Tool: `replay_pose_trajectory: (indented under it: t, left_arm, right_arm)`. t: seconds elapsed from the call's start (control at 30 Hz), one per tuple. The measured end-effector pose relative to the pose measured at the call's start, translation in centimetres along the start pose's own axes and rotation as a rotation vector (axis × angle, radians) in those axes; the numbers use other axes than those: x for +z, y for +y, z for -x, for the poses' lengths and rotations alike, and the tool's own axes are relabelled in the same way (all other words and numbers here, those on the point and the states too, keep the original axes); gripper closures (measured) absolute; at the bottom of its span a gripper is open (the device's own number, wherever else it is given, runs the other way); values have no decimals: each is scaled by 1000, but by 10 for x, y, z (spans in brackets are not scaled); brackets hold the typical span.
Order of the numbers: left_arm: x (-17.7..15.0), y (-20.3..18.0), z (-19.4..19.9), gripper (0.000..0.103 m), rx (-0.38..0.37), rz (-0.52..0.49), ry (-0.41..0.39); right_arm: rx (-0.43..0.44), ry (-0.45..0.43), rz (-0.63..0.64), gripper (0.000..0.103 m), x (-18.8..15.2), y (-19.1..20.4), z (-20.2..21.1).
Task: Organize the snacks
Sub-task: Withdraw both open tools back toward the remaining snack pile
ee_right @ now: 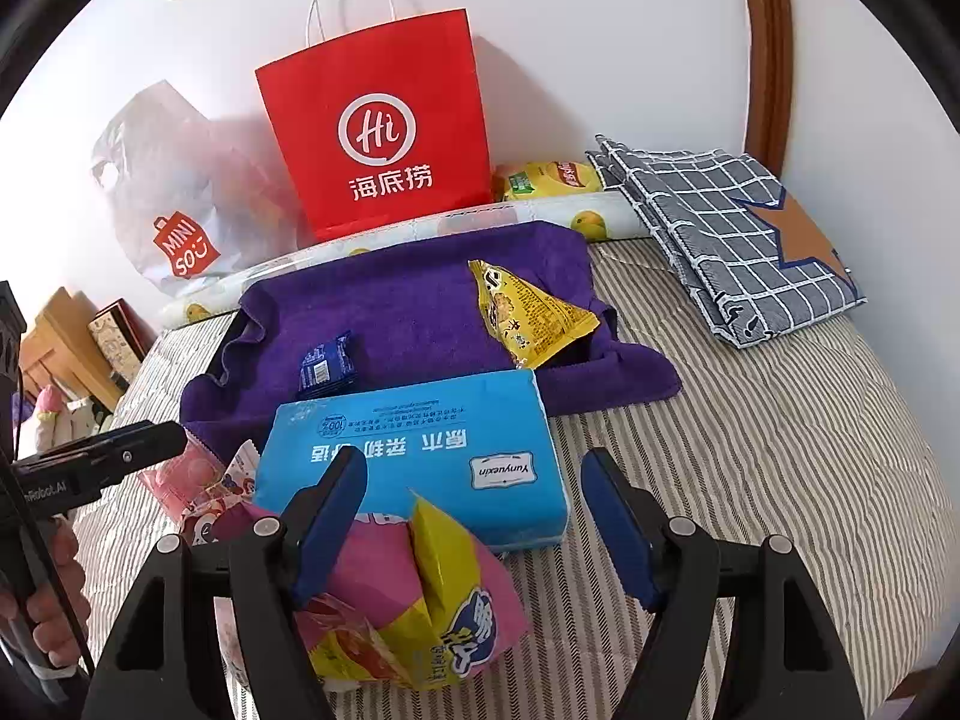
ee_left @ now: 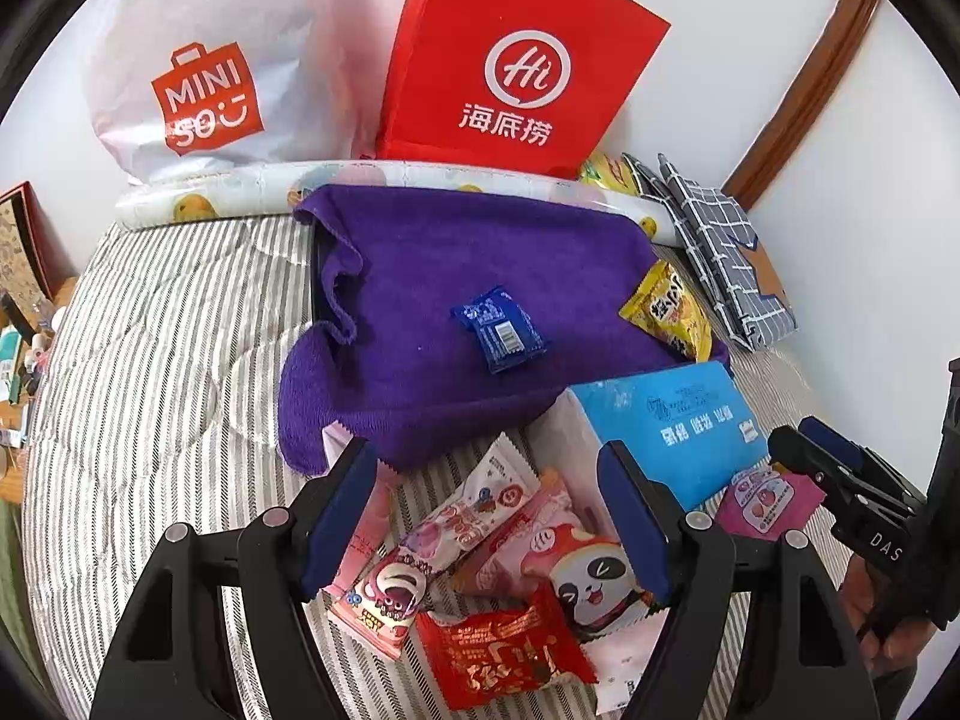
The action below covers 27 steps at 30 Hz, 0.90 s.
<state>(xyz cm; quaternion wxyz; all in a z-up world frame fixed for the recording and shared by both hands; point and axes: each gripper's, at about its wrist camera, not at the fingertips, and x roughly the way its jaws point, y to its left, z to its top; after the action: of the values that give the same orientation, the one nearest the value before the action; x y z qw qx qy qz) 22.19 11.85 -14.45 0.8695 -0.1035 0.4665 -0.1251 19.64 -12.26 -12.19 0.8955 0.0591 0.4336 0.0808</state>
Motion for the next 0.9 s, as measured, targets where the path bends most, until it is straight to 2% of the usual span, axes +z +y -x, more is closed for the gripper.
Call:
replay_pose_trajectory:
  t: [0.3, 0.5, 0.9]
  left_arm:
    - [-9, -1, -4, 28, 8, -49, 18]
    - [-11, -1, -9, 28, -10, -51, 30]
    - [-14, 4, -18, 28, -26, -35, 47]
  right_arm:
    - [6, -25, -27, 31, -5, 4, 7]
    - [53, -21, -34, 31, -9, 9, 8]
    - [14, 8, 31, 31, -18, 24, -7]
